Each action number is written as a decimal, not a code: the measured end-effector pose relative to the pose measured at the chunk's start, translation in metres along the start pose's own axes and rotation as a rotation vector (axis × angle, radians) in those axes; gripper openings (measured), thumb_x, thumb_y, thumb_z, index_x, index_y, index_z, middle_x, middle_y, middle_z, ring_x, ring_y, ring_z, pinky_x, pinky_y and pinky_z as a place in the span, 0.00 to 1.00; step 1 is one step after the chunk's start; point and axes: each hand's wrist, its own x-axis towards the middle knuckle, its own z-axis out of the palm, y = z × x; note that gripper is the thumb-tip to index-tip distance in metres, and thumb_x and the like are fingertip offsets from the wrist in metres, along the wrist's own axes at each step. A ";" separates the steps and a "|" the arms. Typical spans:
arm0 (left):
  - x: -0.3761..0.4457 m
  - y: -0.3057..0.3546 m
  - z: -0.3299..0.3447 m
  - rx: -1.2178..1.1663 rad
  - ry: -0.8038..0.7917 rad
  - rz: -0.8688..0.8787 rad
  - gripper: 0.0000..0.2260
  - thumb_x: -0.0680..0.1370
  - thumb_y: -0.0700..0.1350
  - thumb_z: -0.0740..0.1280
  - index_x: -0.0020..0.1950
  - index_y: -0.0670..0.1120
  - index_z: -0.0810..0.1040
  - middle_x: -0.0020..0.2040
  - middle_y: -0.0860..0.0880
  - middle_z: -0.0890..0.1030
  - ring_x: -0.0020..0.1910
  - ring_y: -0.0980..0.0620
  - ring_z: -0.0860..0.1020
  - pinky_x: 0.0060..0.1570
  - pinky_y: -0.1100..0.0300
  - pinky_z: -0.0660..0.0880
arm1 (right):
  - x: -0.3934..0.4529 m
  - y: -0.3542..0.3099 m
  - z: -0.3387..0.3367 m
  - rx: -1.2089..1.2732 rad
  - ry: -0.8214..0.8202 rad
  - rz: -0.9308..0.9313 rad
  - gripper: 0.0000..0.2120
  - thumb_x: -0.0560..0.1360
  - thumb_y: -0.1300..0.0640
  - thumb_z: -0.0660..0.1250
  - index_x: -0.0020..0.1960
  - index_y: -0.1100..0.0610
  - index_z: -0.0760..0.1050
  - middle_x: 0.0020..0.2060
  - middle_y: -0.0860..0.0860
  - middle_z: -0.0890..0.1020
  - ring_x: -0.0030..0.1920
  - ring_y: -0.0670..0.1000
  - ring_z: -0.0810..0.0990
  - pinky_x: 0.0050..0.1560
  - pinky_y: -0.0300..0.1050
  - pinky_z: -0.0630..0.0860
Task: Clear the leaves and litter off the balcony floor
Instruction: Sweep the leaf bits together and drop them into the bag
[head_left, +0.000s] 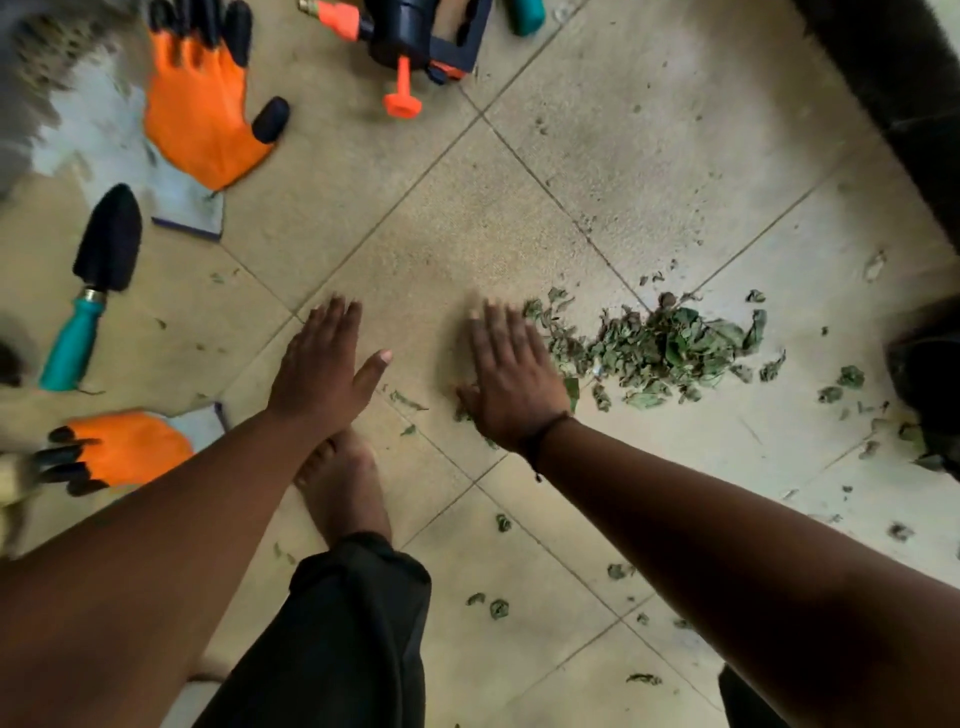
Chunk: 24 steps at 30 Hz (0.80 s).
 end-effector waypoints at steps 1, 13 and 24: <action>-0.003 -0.008 0.002 0.002 0.012 -0.013 0.33 0.81 0.57 0.59 0.81 0.44 0.51 0.81 0.42 0.52 0.80 0.43 0.50 0.76 0.46 0.51 | 0.012 -0.011 0.002 -0.053 0.007 -0.081 0.36 0.82 0.40 0.48 0.79 0.56 0.34 0.77 0.56 0.35 0.77 0.58 0.35 0.75 0.53 0.34; -0.023 0.003 0.030 0.032 -0.171 -0.070 0.42 0.80 0.64 0.57 0.80 0.45 0.35 0.79 0.40 0.35 0.79 0.42 0.38 0.77 0.47 0.44 | -0.032 0.107 -0.002 -0.446 0.048 -0.333 0.19 0.72 0.56 0.69 0.60 0.63 0.78 0.58 0.63 0.80 0.58 0.65 0.79 0.63 0.61 0.74; -0.088 0.156 0.102 -0.330 -0.554 0.065 0.48 0.77 0.66 0.62 0.79 0.47 0.31 0.79 0.44 0.32 0.77 0.41 0.33 0.77 0.44 0.44 | -0.049 0.057 0.007 0.014 0.170 0.063 0.19 0.73 0.57 0.66 0.63 0.56 0.74 0.62 0.59 0.76 0.63 0.62 0.73 0.65 0.59 0.66</action>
